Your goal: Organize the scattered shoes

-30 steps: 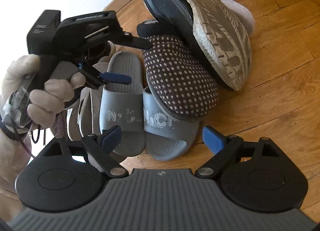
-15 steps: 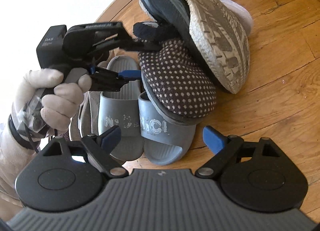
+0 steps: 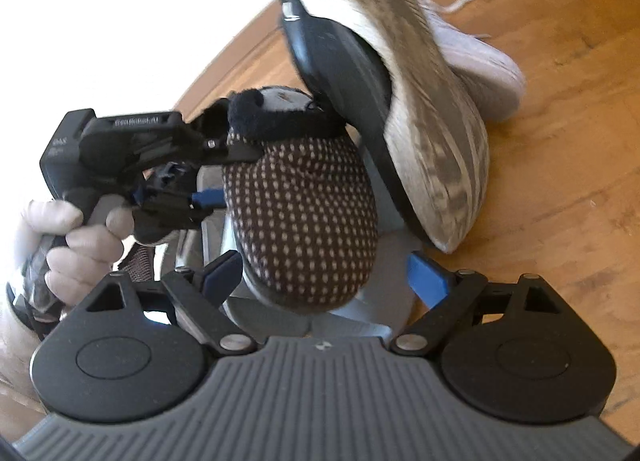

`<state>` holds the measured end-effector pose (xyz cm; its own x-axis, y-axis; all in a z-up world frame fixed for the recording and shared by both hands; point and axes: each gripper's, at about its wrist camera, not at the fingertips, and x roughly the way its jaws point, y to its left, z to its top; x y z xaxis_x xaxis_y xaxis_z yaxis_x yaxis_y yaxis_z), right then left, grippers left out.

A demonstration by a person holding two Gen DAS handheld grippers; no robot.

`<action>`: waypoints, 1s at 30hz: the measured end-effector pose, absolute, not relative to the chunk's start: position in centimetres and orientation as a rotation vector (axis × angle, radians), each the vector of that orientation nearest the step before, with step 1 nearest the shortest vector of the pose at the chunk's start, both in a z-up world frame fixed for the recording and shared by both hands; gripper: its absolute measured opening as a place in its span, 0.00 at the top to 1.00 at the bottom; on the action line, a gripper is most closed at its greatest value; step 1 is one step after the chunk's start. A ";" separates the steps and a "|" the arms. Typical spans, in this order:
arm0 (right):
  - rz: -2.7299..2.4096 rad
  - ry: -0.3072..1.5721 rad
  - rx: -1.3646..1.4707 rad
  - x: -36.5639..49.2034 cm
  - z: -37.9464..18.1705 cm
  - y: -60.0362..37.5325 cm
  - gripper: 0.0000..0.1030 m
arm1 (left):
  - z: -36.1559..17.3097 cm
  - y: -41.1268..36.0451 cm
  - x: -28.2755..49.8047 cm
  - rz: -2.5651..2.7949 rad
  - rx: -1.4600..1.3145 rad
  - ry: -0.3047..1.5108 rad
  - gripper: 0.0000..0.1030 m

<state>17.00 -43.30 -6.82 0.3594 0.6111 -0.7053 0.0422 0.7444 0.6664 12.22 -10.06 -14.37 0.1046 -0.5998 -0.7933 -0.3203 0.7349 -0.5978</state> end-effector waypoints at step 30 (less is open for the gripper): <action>0.622 1.100 0.743 22.7 -8.3 -36.2 0.47 | -11.2 -1.6 10.4 -0.210 -0.670 1.564 0.31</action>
